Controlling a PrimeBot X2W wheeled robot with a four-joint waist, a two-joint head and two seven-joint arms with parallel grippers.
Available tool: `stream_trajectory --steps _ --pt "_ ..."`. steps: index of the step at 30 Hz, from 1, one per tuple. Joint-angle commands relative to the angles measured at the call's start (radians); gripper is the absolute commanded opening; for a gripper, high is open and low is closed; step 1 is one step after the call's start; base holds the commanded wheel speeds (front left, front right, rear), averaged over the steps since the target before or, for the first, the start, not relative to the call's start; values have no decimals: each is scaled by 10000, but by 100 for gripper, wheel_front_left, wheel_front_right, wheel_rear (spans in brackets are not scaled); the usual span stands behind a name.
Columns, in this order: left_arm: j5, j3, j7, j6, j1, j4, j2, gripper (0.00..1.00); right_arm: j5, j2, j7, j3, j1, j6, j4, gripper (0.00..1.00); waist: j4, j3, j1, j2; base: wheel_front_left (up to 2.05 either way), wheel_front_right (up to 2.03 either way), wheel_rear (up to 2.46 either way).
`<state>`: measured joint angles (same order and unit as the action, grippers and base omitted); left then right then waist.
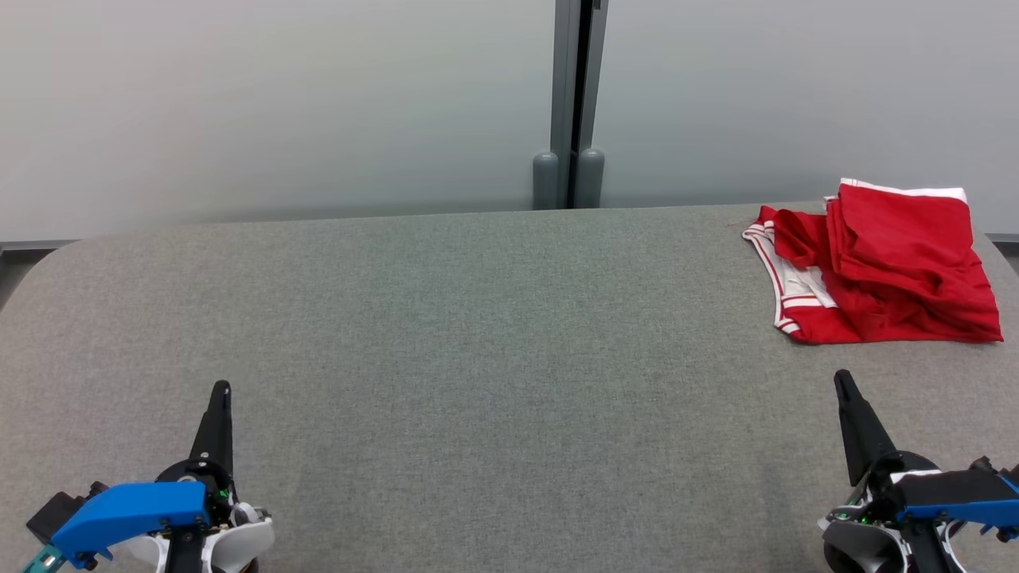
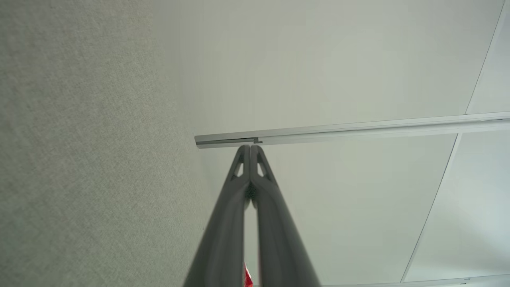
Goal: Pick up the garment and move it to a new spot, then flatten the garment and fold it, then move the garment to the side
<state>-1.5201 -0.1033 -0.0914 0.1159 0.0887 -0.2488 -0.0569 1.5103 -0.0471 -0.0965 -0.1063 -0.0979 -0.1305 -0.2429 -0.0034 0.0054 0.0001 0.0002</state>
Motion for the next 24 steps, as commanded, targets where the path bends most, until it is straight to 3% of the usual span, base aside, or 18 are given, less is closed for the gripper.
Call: stream_trajectory --steps 1,14,24 --pt "-203 -47 -67 104 194 63 16 0 242 -54 -68 -51 -110 -4 -12 0 4 -3 -1 -2 0 0 0" --pt "-987 -135 -271 205 259 50 92 0 1089 -56 -209 -104 -175 -4 -33 0 34 -23 -1 -2 0 0 0" --pt "-939 -129 -265 185 255 49 86 0 1038 -56 -206 -99 -173 -4 -31 0 34 -23 -1 -2 0 0 0"
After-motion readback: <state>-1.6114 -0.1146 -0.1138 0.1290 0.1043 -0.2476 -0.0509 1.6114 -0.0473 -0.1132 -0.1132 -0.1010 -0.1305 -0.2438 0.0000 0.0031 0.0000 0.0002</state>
